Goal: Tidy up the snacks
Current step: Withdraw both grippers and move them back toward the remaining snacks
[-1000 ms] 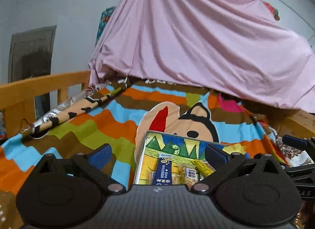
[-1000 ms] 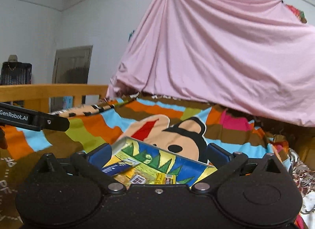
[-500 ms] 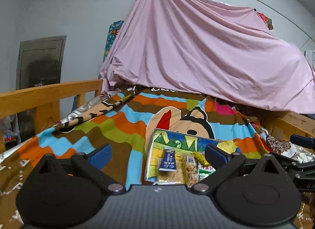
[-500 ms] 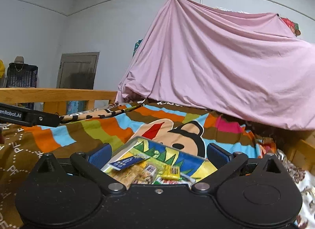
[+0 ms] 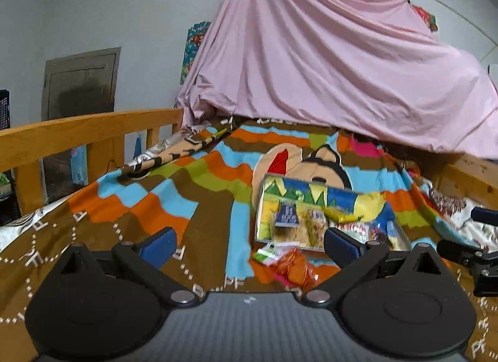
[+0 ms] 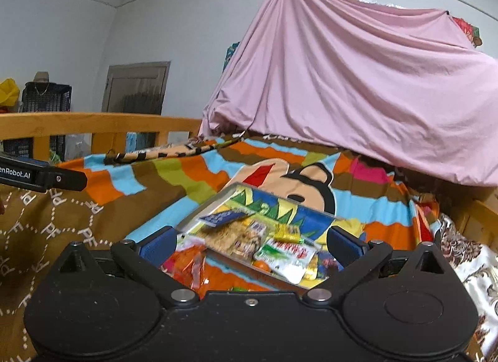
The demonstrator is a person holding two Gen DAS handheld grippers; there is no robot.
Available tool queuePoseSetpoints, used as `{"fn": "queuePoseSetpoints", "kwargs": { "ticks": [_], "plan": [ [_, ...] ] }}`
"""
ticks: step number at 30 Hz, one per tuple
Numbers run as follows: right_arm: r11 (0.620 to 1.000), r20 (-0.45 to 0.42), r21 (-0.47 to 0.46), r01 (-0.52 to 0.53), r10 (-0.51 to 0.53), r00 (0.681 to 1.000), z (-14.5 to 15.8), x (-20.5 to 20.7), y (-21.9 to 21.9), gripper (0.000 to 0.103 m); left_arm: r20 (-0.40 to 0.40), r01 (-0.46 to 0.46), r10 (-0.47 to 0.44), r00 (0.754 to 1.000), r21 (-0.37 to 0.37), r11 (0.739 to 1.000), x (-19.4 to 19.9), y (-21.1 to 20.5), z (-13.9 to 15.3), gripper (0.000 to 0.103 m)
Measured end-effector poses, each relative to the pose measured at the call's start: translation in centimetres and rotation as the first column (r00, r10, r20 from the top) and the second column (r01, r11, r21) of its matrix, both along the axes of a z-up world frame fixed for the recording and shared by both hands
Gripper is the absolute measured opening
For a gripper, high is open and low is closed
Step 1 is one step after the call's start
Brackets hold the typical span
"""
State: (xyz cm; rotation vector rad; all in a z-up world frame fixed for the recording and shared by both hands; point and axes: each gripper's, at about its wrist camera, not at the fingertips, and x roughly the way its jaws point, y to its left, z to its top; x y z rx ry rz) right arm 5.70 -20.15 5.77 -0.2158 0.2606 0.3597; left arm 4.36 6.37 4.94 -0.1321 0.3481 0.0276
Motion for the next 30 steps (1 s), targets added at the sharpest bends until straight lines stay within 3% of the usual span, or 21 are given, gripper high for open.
{"fn": "queuePoseSetpoints", "kwargs": {
  "ticks": [10,30],
  "plan": [
    [1.0,-0.079,0.002,-0.009,0.009,0.997,-1.9,-0.6,0.0,0.102,-0.11,0.026,-0.024,0.994,0.02,0.999,-0.6,-0.5,-2.3,0.103],
    [1.0,-0.213,-0.011,-0.006,0.004,0.977,-4.7,0.0,0.2,0.102,-0.211,0.059,-0.05,0.976,0.038,0.998,0.1,-1.3,-4.5,0.103]
  ]
}}
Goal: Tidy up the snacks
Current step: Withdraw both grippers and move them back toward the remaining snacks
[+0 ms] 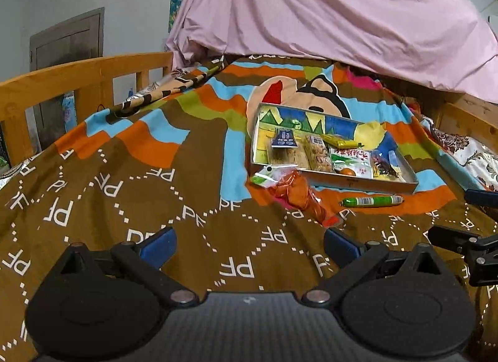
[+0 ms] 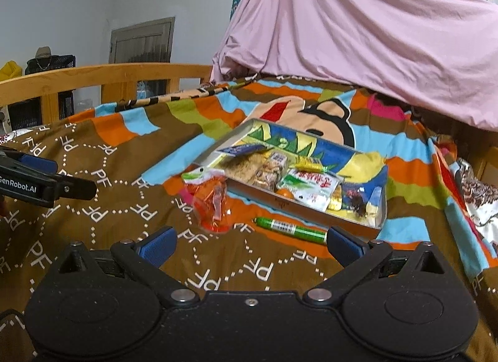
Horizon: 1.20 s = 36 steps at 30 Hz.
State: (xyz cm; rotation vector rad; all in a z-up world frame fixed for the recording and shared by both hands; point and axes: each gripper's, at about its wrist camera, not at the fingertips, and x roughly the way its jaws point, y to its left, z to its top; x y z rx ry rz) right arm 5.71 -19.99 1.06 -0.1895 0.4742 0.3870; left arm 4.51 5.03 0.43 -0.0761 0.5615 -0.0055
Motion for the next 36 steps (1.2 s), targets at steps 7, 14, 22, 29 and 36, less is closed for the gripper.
{"fn": "queuePoseSetpoints", "kwargs": {
  "ticks": [7,14,22,29,36],
  "plan": [
    [1.0,-0.044,0.0,0.01,-0.01,0.999,-0.8,0.5,-0.2,0.102,-0.024,0.013,-0.012,1.0,0.008,1.0,0.2,-0.3,-0.5,0.103],
    [0.999,-0.106,0.011,0.032,-0.031,0.994,-1.9,1.4,-1.0,0.102,-0.051,0.021,-0.02,0.998,0.016,1.0,0.5,-0.6,-1.1,0.103],
    [0.999,-0.161,0.003,0.051,-0.05,0.986,-3.0,3.1,-2.1,0.102,-0.046,0.033,-0.033,0.998,0.003,0.999,0.9,-0.9,-1.5,0.103],
    [0.999,-0.164,-0.02,0.041,-0.044,0.985,-3.5,4.9,-2.9,0.102,-0.047,0.062,-0.061,0.997,0.017,0.998,2.3,-1.8,-1.5,0.103],
    [0.999,-0.187,-0.012,0.03,-0.031,0.982,-4.2,6.6,-4.1,0.102,-0.085,0.062,-0.06,0.995,0.023,0.998,5.0,-2.8,-1.7,0.103]
  ]
}}
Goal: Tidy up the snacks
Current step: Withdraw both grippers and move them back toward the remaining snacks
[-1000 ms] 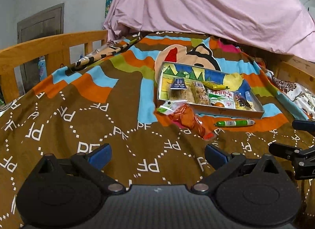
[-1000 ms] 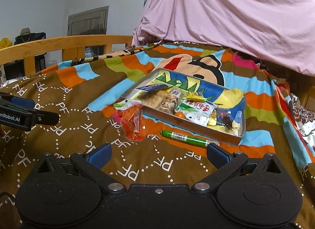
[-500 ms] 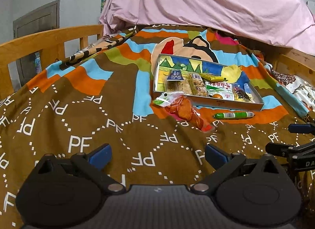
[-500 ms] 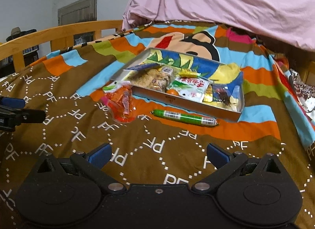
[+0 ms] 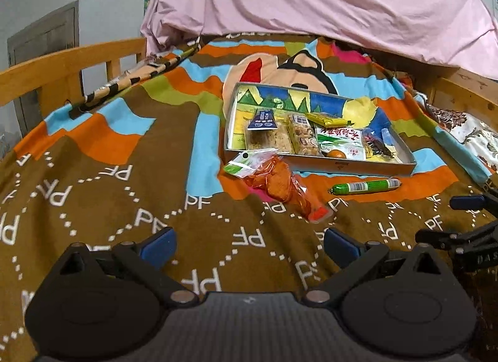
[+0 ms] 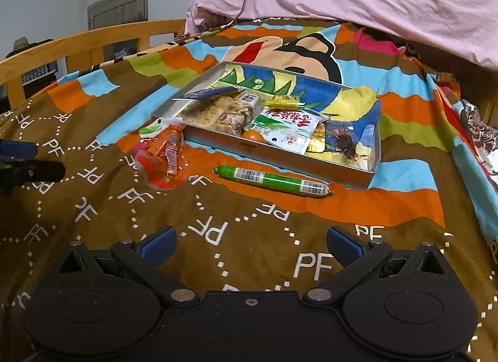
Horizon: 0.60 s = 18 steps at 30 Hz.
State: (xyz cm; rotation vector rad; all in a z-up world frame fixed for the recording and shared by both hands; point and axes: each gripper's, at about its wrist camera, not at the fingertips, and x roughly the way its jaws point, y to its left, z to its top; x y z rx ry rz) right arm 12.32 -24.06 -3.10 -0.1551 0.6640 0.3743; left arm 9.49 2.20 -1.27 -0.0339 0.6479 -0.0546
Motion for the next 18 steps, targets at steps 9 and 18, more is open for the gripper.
{"fn": "queuePoseSetpoints", "kwargs": {
  "ticks": [9,18],
  "plan": [
    [0.999,0.03,-0.031,-0.029,0.03,0.999,0.1,3.4,-1.1,0.102,-0.077,0.004,-0.004,0.997,0.002,1.0,4.7,-2.3,0.1,0.103],
    [0.986,0.044,-0.092,-0.139,0.143,0.989,1.1,6.2,-1.0,0.102,-0.114,-0.018,0.018,0.993,0.005,1.0,8.3,-3.6,-0.3,0.103]
  ]
}}
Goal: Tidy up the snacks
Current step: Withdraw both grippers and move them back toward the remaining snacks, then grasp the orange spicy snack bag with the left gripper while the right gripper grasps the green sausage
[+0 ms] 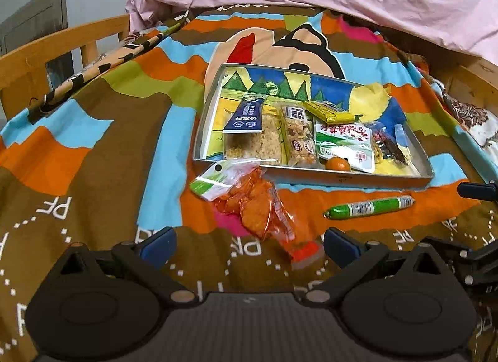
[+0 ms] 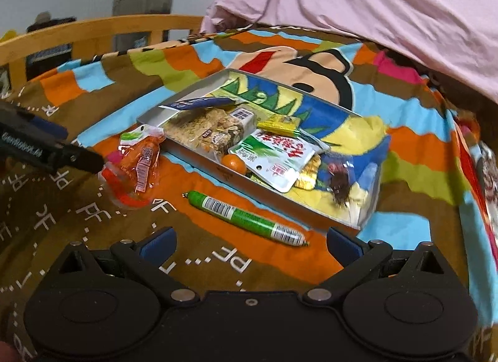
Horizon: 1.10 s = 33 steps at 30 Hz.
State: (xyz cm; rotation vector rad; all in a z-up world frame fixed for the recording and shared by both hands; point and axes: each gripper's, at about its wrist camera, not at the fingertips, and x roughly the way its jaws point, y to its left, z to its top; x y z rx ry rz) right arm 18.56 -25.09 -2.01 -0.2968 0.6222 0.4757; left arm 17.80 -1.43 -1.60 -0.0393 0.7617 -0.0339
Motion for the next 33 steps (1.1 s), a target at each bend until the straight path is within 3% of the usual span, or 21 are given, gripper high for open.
{"fn": "queuePoseSetpoints", "kwargs": {
  "ticks": [9,33],
  "plan": [
    [0.997,0.012,-0.037,-0.064,0.064,0.998,-0.4,1.5,0.5,0.102,-0.038,-0.039,0.037,0.999,-0.043,0.998,2.4,0.4,-0.5,0.103],
    [0.999,-0.049,-0.026,-0.025,0.024,0.999,-2.4,3.8,-0.2,0.102,-0.07,-0.047,0.044,0.997,-0.038,0.998,5.2,0.4,-2.4,0.103]
  ]
}}
